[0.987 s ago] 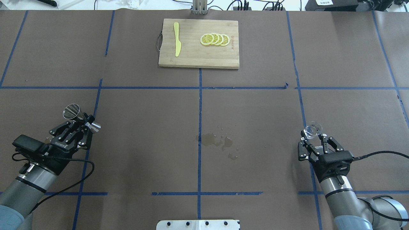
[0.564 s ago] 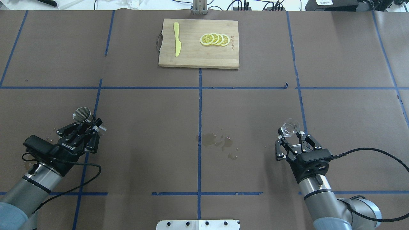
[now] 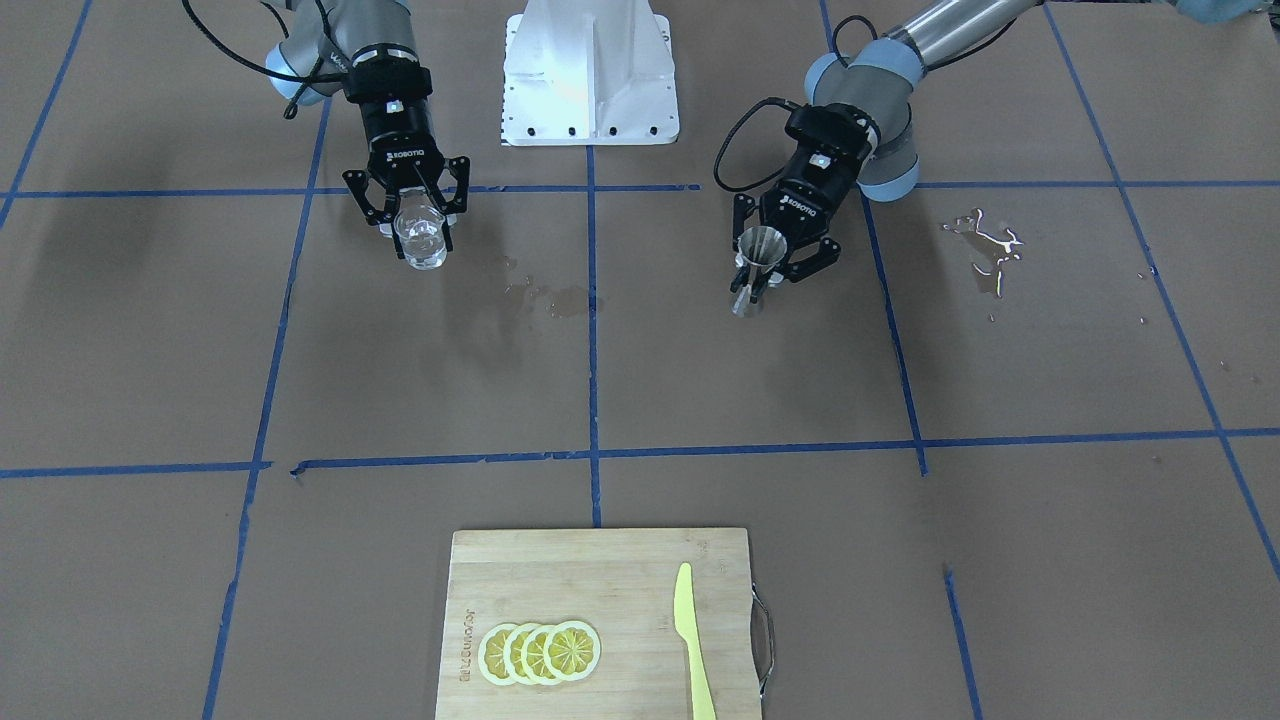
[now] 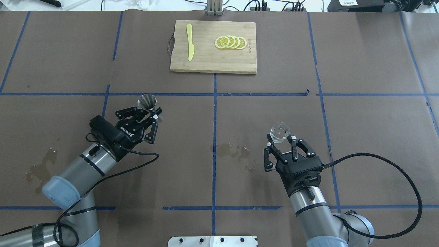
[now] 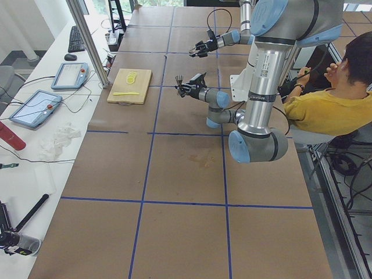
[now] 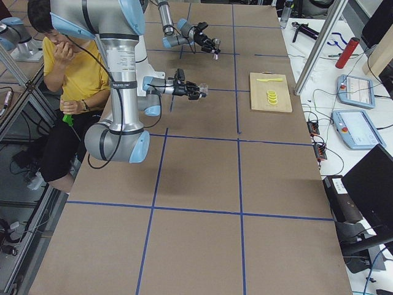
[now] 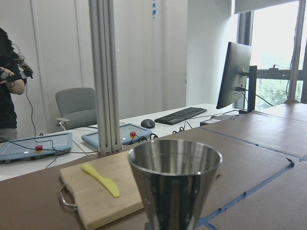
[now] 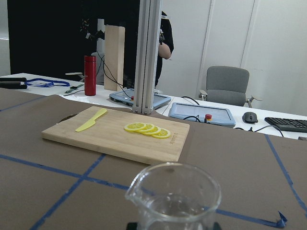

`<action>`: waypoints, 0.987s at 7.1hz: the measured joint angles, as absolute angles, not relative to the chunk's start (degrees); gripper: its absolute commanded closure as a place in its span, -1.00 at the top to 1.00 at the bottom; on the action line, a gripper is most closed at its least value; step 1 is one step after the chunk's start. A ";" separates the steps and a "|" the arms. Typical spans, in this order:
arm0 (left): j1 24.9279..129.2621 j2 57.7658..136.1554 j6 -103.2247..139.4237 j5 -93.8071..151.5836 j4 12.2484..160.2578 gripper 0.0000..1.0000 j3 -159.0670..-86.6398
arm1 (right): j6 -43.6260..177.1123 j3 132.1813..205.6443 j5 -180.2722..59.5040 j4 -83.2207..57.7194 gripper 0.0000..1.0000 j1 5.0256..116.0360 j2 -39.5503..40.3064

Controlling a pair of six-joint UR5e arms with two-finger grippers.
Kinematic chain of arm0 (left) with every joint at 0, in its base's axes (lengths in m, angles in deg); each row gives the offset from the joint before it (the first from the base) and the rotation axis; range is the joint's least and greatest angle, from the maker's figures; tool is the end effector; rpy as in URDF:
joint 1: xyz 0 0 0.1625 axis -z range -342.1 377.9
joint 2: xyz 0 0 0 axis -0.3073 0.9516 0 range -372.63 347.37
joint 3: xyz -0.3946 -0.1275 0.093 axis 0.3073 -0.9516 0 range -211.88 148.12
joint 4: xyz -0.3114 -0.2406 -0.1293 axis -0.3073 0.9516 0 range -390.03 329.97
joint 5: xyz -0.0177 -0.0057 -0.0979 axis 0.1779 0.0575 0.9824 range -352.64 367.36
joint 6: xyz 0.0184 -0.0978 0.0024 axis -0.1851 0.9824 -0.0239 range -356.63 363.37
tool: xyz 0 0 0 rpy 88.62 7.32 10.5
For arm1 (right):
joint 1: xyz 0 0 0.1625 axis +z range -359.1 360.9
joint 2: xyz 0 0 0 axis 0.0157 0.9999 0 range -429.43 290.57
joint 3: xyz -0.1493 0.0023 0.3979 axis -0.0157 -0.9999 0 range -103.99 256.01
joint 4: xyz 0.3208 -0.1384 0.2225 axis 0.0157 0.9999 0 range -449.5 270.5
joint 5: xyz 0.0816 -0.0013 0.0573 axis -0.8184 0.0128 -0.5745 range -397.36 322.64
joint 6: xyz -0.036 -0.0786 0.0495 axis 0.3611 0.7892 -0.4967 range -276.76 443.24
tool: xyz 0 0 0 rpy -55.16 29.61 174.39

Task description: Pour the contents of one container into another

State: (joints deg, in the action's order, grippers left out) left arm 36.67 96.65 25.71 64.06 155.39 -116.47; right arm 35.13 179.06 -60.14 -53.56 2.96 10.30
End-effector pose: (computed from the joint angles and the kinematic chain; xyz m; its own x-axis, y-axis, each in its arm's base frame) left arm 0.4762 -0.3604 0.3481 0.5836 0.6182 -0.5265 0.5780 0.1391 0.8041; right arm -0.4868 -0.2429 0.3365 0.7721 -0.2308 0.5921 -0.5341 0.2692 0.8014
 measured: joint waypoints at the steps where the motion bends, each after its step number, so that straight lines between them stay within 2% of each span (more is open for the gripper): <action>1: 38.13 99.51 25.21 67.46 155.23 -1.00 -114.10 | 38.31 180.48 -60.23 -53.50 -1.00 3.04 9.07; 4: 39.20 104.20 17.15 73.78 155.28 -1.00 -112.01 | 45.22 181.83 -65.19 -52.02 -1.00 5.38 3.69; 7: 39.27 108.36 15.75 79.36 157.16 -1.00 -108.66 | 47.69 185.90 -76.94 -39.67 -1.00 10.46 -1.70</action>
